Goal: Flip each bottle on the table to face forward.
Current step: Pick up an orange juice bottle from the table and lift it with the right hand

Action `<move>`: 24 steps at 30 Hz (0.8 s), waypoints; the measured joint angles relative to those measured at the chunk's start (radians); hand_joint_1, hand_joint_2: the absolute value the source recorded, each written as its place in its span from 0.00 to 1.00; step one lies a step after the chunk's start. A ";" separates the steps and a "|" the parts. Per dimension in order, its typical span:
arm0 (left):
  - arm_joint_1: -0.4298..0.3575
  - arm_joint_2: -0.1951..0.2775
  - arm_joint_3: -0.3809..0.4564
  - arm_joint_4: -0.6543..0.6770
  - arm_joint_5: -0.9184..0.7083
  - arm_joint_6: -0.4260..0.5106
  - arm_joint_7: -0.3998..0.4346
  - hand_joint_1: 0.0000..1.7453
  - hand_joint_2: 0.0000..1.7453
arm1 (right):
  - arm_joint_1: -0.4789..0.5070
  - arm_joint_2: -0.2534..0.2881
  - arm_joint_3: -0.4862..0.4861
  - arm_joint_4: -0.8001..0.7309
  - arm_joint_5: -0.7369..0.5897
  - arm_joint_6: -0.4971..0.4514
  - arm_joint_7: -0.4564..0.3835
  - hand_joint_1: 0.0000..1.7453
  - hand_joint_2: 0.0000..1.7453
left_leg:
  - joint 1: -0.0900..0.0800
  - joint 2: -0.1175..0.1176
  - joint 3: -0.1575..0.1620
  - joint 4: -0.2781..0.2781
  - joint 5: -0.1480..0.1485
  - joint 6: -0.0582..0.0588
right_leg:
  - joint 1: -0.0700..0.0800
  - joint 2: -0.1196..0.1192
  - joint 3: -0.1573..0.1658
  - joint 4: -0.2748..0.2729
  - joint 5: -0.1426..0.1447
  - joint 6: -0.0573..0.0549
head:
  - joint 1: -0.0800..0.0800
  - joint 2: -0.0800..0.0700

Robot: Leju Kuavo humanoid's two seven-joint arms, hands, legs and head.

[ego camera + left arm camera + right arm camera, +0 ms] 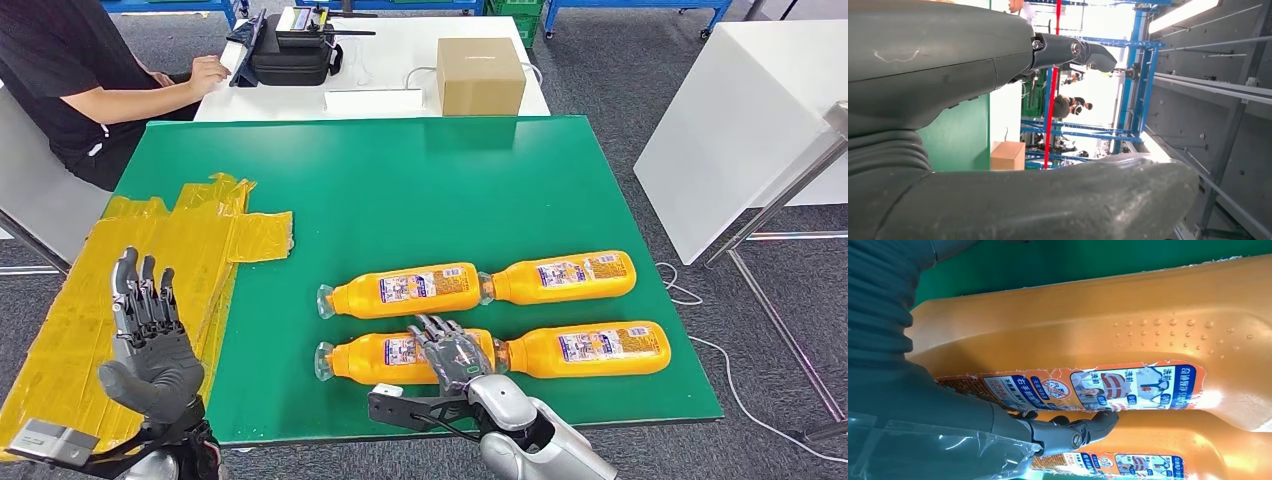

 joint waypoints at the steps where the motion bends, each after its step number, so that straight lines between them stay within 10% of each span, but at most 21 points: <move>1: 0.000 0.000 0.000 0.000 0.000 0.000 0.000 0.00 0.00 | 0.000 0.000 0.000 0.000 0.000 0.000 0.000 0.00 1.00 | 0.000 0.000 0.000 0.000 0.000 0.000 | 0.000 0.000 0.000 0.000 0.000 0.000 | 0.000 0.000; 5: 0.000 0.000 0.001 0.000 0.000 0.000 0.000 0.00 0.00 | 0.000 0.000 0.000 0.000 0.000 0.000 0.000 0.00 1.00 | 0.000 0.000 0.000 0.000 0.000 0.000 | 0.000 0.000 0.000 0.000 0.000 0.000 | 0.000 0.000; 9: -0.001 0.000 0.002 0.000 0.012 -0.002 0.014 0.00 0.00 | -0.002 0.000 0.000 0.000 -0.016 0.009 0.003 1.00 1.00 | 0.000 0.000 0.000 0.000 0.000 0.000 | 0.000 0.000 0.000 0.000 0.000 0.000 | 0.000 0.000; 24: -0.035 0.002 0.005 0.032 0.069 -0.007 0.051 0.00 0.00 | -0.036 -0.001 0.000 0.019 -0.099 0.040 0.006 1.00 1.00 | 0.000 0.001 0.003 0.000 0.000 0.000 | 0.000 0.000 0.002 0.000 0.000 0.000 | 0.000 0.000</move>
